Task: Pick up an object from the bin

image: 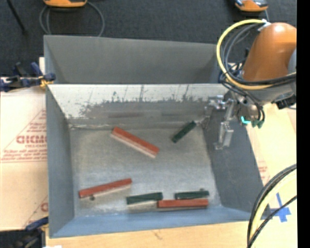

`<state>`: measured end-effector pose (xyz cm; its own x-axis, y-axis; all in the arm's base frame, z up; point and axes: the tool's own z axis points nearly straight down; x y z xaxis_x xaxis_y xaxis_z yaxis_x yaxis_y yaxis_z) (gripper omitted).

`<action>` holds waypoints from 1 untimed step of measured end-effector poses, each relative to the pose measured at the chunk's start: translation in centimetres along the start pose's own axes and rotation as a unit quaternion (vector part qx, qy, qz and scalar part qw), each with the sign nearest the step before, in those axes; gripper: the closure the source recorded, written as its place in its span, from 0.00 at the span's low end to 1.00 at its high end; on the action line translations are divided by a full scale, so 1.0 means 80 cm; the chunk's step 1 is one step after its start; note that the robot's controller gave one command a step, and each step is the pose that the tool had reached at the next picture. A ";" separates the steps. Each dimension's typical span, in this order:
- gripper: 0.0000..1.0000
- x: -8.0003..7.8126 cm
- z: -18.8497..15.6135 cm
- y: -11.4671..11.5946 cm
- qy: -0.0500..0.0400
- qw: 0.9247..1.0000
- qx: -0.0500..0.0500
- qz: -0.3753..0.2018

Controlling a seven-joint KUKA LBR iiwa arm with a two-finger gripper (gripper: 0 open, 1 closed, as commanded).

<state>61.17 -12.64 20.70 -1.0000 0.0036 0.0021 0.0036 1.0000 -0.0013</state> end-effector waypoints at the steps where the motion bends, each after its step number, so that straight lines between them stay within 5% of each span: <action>1: 0.00 -0.044 0.162 0.020 -0.002 1.000 -0.001 0.015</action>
Offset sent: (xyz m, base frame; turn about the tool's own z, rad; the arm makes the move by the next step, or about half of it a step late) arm 0.0351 0.0161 -0.1271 0.0310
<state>64.68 -11.08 7.70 -0.9995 0.0331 -0.0011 0.0331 0.9995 0.0009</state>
